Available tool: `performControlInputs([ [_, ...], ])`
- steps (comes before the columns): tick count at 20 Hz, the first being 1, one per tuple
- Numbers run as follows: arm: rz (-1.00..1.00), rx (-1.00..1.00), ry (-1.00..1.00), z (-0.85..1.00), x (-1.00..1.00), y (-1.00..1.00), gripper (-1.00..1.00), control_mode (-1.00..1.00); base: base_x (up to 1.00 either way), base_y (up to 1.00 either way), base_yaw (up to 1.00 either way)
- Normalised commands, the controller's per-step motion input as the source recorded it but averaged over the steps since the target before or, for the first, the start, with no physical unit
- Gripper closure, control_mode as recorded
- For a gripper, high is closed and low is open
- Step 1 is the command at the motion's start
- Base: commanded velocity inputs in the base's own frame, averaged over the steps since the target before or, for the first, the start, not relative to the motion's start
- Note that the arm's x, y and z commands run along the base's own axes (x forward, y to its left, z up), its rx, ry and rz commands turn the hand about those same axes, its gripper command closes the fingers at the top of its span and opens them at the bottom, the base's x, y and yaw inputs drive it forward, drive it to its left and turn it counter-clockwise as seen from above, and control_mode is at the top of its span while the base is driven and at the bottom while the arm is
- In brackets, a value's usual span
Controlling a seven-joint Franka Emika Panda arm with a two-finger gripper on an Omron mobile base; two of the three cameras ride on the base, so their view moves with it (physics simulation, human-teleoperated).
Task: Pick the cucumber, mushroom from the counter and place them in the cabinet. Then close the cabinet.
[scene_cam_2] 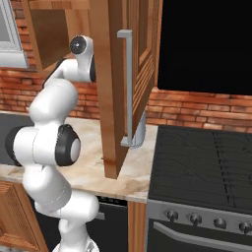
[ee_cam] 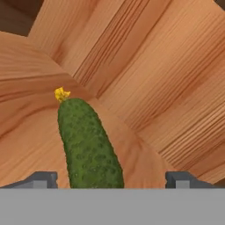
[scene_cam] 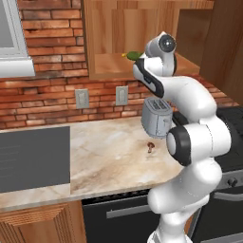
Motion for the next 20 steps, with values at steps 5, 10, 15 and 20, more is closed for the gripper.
performControlInputs([
  [5, -0.03, 0.0, -0.07, 0.24, -0.67, -0.08, -1.0, -1.0, 0.0, 0.0, 0.0],
  [10, -0.03, 0.01, 0.11, 0.06, -1.0, -0.04, -1.0, -1.0, 0.0, 0.0, 0.0],
  [15, 0.0, 0.0, 0.19, -0.14, -1.0, 0.0, -1.0, -1.0, 0.0, 0.0, 0.0],
  [20, -0.01, 0.03, 0.14, -0.3, -1.0, 0.0, -1.0, -1.0, 0.0, 0.0, 0.0],
])
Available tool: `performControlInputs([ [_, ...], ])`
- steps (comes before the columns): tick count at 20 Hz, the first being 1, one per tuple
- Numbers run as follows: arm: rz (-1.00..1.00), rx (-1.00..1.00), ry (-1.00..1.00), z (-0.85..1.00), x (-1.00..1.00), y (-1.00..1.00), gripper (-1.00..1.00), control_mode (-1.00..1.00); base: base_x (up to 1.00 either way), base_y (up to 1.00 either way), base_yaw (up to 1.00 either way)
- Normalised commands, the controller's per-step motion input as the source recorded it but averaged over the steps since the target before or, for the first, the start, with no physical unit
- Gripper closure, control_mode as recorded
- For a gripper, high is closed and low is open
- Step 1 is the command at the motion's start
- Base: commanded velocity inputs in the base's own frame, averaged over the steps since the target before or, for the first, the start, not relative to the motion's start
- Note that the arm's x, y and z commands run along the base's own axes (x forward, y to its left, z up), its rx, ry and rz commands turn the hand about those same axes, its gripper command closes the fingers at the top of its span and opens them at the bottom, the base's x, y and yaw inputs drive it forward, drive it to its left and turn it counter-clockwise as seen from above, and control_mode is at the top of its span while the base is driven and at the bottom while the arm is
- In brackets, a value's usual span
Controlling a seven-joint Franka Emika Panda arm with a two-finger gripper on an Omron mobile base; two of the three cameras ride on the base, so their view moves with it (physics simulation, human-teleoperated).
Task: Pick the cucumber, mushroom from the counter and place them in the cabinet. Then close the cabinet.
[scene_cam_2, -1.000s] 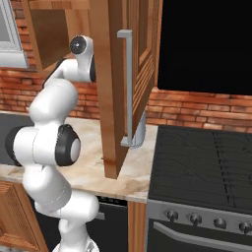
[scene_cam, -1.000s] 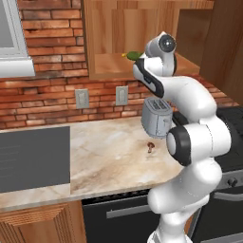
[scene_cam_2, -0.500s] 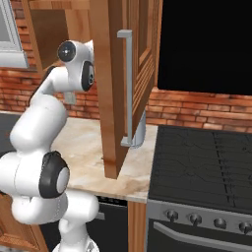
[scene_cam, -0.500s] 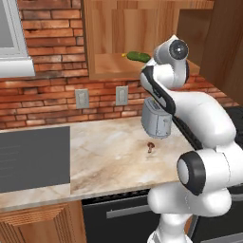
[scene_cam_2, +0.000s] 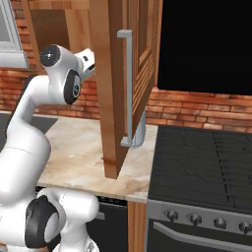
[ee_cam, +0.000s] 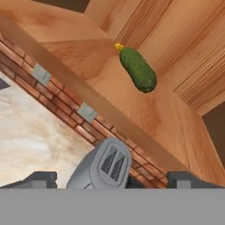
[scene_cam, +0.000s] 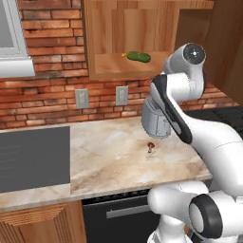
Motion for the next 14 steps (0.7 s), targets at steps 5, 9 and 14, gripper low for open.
performControlInputs([
  [5, 0.0, 0.06, 0.17, -0.24, -0.95, 0.0, -1.0, -1.0, 0.0, 0.0, 0.0],
  [9, -0.12, 0.18, 0.14, -0.61, -0.47, 0.01, -1.0, -1.0, 0.0, 0.0, 0.0],
  [14, -0.36, 0.25, 0.2, -0.47, -0.05, 0.05, -1.0, -1.0, 0.0, 0.0, 0.0],
])
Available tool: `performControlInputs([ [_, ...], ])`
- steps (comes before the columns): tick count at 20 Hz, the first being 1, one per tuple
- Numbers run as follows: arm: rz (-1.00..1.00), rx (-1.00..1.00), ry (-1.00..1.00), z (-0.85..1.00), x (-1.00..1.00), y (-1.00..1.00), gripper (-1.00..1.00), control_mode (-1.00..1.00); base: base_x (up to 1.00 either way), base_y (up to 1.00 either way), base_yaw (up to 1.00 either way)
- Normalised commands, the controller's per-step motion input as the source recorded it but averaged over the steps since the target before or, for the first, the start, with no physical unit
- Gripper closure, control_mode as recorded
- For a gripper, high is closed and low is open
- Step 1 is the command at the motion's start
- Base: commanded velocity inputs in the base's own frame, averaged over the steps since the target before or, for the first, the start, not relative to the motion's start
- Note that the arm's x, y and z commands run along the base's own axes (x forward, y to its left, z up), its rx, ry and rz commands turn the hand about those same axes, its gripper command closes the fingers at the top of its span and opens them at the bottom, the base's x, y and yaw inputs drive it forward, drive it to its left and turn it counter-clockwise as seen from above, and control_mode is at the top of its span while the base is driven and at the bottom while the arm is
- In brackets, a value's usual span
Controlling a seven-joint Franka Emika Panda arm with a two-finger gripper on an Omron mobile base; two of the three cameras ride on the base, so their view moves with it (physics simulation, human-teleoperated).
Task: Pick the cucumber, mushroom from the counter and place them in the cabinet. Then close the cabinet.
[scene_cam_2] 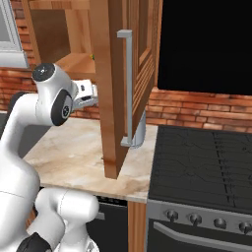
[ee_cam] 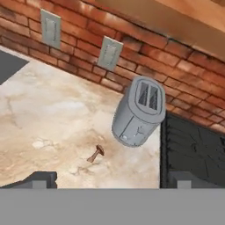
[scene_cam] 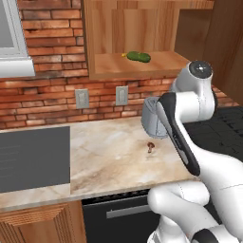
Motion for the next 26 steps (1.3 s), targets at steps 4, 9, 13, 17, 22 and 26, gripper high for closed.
performControlInputs([
  [4, -0.41, 0.25, 0.25, -0.34, 0.0, 0.05, -1.0, -1.0, 0.0, 0.0, 0.0],
  [9, -0.36, 0.18, 0.09, -0.37, 0.0, 0.2, -1.0, -1.0, 0.0, 0.0, 0.0],
  [13, -0.17, 0.18, 0.03, -0.27, 0.05, 0.04, -1.0, -1.0, 0.0, 0.0, 0.0],
  [17, -0.07, 0.16, 0.01, -0.41, 0.07, 0.0, -1.0, -1.0, 0.0, 0.0, 0.0],
  [22, -0.04, 0.15, 0.0, -0.55, 0.19, -0.01, -1.0, -1.0, 0.0, 0.0, 0.0],
  [26, -0.01, 0.09, 0.0, -0.53, 0.29, 0.0, -1.0, -1.0, 0.0, 0.0, 0.0],
])
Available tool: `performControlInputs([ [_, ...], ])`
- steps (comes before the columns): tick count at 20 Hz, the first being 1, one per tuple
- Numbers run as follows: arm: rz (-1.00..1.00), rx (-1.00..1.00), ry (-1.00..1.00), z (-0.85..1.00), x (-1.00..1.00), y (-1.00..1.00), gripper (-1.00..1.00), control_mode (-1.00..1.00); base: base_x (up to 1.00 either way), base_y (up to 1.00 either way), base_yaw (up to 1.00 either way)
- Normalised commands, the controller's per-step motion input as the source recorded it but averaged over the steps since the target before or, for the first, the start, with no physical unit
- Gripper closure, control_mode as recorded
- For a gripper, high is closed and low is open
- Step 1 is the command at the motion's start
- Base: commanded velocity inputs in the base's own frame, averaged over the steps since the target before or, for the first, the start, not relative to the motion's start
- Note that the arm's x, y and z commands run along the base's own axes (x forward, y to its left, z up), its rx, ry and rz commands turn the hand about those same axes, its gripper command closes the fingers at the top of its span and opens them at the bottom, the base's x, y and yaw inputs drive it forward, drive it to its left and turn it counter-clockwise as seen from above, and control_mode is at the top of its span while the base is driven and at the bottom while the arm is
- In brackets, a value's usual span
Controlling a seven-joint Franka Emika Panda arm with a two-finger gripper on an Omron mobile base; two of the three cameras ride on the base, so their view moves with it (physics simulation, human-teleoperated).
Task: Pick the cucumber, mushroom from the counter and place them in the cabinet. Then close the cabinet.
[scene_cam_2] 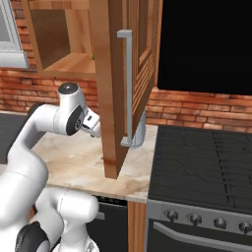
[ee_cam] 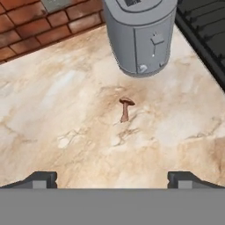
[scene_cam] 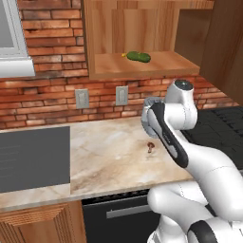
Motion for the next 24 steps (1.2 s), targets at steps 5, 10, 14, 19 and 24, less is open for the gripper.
performControlInputs([
  [5, 0.0, 0.05, 0.0, -0.47, 0.23, 0.0, -1.0, -1.0, 0.0, 0.0, 0.0],
  [10, 0.0, 0.0, 0.01, -0.41, 0.22, 0.0, -1.0, -1.0, 0.0, 0.0, 0.0],
  [14, 0.0, 0.0, 0.02, -0.28, 0.11, -0.02, -1.0, -1.0, 0.0, 0.0, 0.0],
  [19, 0.0, 0.0, 0.02, -0.24, 0.05, -0.05, -1.0, -1.0, 0.0, 0.0, 0.0],
  [24, 0.0, 0.0, 0.0, -0.27, 0.03, -0.15, -1.0, -1.0, 0.0, 0.0, 0.0],
])
